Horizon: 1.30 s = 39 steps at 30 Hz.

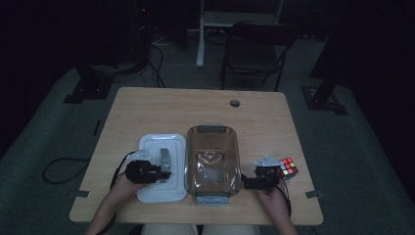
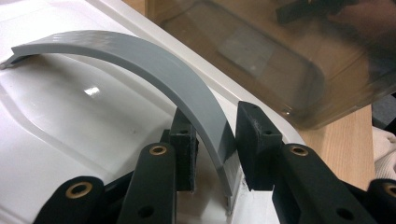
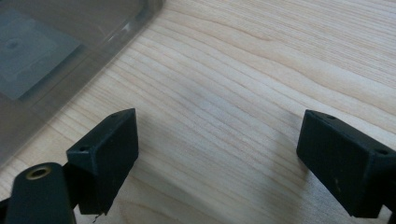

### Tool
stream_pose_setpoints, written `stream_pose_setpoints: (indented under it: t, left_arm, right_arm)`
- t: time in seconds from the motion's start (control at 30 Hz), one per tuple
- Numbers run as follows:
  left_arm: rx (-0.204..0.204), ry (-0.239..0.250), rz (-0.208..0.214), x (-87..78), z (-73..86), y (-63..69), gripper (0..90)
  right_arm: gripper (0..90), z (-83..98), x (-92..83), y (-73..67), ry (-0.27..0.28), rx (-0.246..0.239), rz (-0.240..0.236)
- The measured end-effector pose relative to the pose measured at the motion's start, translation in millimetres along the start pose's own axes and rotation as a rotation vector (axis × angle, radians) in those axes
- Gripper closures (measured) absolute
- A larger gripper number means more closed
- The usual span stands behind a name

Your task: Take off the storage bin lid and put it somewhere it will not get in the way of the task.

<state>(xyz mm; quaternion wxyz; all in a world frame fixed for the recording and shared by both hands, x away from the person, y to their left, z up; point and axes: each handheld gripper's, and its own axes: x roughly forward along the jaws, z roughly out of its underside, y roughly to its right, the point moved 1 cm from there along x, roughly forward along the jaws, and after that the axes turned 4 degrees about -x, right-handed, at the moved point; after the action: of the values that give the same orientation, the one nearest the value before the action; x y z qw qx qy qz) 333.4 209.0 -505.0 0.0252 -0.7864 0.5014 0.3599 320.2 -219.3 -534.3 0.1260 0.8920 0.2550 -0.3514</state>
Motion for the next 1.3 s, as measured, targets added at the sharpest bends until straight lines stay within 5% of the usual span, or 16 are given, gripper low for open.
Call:
stream_pose_setpoints:
  t: [0.37,0.73,1.3]
  left_arm:
    - [-0.052,-0.005,0.042,12.2,2.6,-9.6,69.1]
    - [-0.049,-0.012,-0.085,11.5,0.1,-10.6,55.3]
    - [-0.093,0.068,-0.191,-15.7,-1.2,-5.3,35.3]
  right_arm:
    - [12.6,0.0,0.0,0.0,0.000,0.000,0.000]
    - [12.6,0.0,0.0,0.0,0.000,0.000,0.000]
    - [12.6,0.0,0.0,0.0,0.000,0.000,0.000]
